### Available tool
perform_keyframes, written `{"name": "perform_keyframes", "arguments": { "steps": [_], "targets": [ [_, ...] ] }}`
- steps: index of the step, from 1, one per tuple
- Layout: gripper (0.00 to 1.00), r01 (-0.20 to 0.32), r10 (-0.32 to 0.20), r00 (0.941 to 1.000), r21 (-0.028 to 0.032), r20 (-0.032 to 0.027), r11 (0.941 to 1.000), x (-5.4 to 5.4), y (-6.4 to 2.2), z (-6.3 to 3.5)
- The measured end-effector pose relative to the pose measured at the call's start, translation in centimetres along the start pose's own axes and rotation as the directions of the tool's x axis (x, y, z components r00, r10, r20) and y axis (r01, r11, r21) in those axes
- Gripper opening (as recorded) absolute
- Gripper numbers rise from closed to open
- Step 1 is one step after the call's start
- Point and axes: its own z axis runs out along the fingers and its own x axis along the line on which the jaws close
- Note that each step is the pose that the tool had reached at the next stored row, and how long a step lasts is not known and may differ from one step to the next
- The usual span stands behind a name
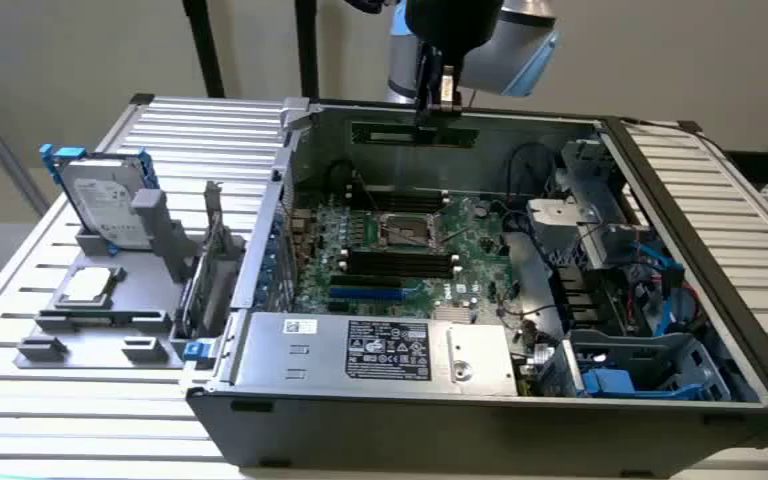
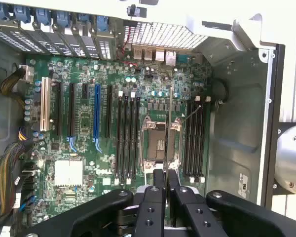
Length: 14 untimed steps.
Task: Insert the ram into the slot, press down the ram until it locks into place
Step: 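Insert the ram into the slot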
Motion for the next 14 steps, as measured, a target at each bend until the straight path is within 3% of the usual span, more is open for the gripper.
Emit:
{"name": "perform_keyframes", "arguments": {
  "steps": [14],
  "targets": [
    [0.14,0.000,0.000,1.0000,0.0002,0.0071,1.0000,0.00,0.00,0.00]
  ]
}}
